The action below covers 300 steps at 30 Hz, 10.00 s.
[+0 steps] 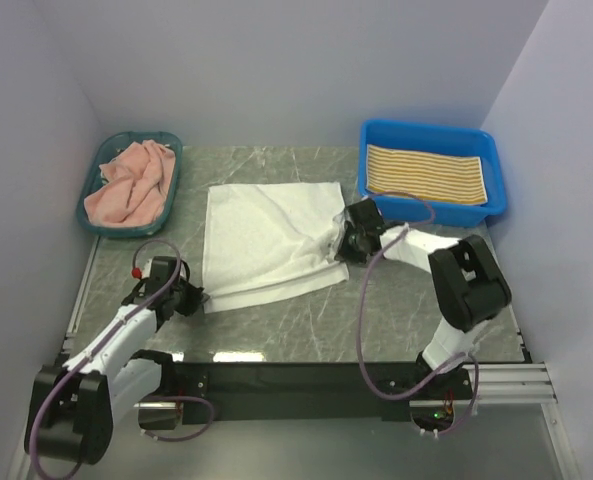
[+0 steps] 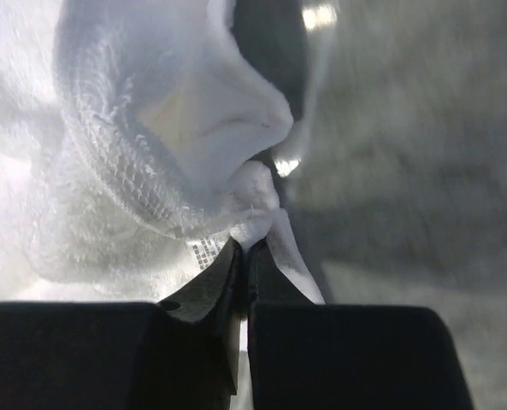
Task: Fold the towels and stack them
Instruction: Fold the towel
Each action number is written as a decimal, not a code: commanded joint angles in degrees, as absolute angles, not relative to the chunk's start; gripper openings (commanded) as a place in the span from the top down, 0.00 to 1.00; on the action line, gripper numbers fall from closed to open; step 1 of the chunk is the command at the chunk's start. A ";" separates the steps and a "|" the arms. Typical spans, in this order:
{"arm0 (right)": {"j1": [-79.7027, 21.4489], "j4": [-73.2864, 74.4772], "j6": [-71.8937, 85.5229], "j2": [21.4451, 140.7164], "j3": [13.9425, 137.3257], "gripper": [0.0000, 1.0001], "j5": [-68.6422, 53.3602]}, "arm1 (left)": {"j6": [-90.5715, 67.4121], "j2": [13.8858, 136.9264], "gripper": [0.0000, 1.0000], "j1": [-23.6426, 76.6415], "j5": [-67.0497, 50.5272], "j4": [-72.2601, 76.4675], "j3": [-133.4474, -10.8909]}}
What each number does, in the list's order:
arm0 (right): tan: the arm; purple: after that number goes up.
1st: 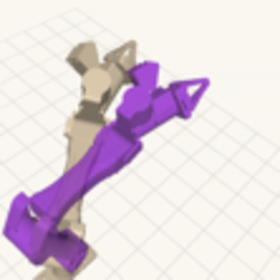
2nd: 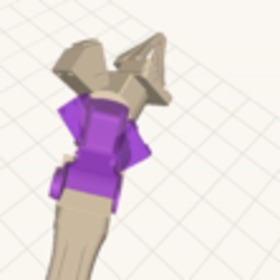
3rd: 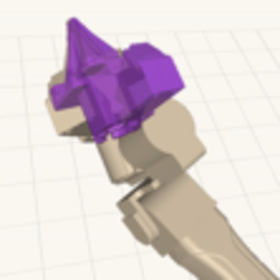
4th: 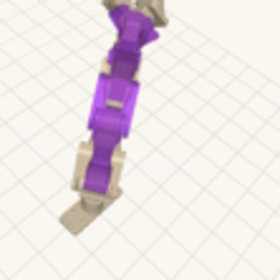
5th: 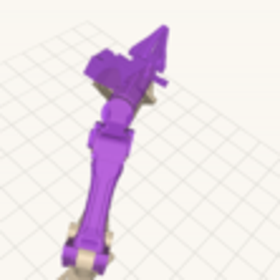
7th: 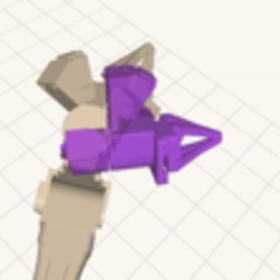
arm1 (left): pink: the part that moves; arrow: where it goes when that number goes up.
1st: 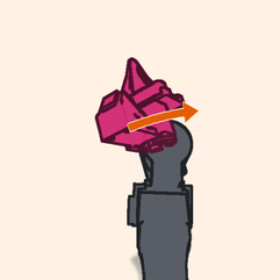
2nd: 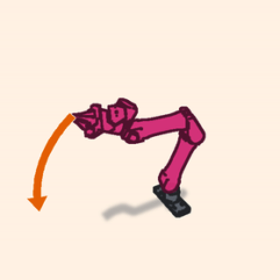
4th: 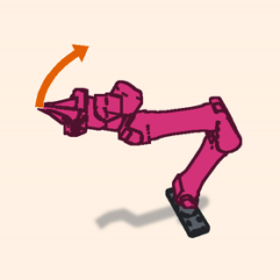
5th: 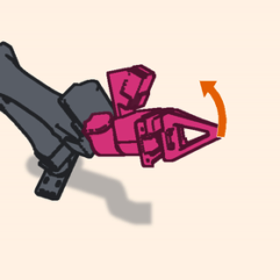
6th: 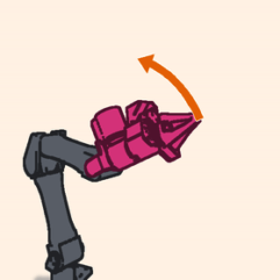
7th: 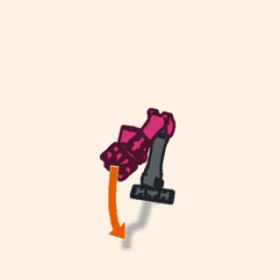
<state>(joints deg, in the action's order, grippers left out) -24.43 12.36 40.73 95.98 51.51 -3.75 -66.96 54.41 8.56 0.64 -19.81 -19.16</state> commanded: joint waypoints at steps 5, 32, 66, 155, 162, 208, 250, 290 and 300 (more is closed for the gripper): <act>-20.31 16.52 34.72 101.17 62.58 1.00 1.14 | -64.17 66.17 1.00 7.21 0.44 -16.87 -26.79; -18.11 16.25 36.04 89.30 50.26 1.00 3.25 | -57.66 63.28 1.00 7.29 1.74 -24.06 -32.86; -18.02 7.03 43.42 83.07 33.14 0.91 -0.79 | -57.30 64.60 0.91 4.75 5.01 -20.30 -26.81; -15.12 -7.38 48.78 57.66 15.47 0.65 -5.01 | -57.48 72.34 0.58 24.52 9.06 -24.52 -35.86; -15.12 -7.82 48.87 57.57 15.20 0.65 -5.27 | -57.83 73.47 0.57 25.66 8.53 -24.43 -36.47; -15.12 -9.66 48.87 70.40 17.84 0.80 -5.27 | -58.10 70.75 0.99 27.51 12.83 -31.99 -47.28; -17.58 -5.98 49.04 78.58 22.77 0.95 -4.84 | -58.10 70.31 0.99 27.42 14.85 -30.85 -42.98; -16.70 -2.90 51.86 74.18 21.09 0.94 -2.72 | -59.94 65.48 1.00 26.10 12.48 -31.12 -32.52; -16.70 -3.16 52.12 74.35 21.00 0.94 -2.55 | -61.00 61.88 0.99 26.19 10.82 -32.61 -29.97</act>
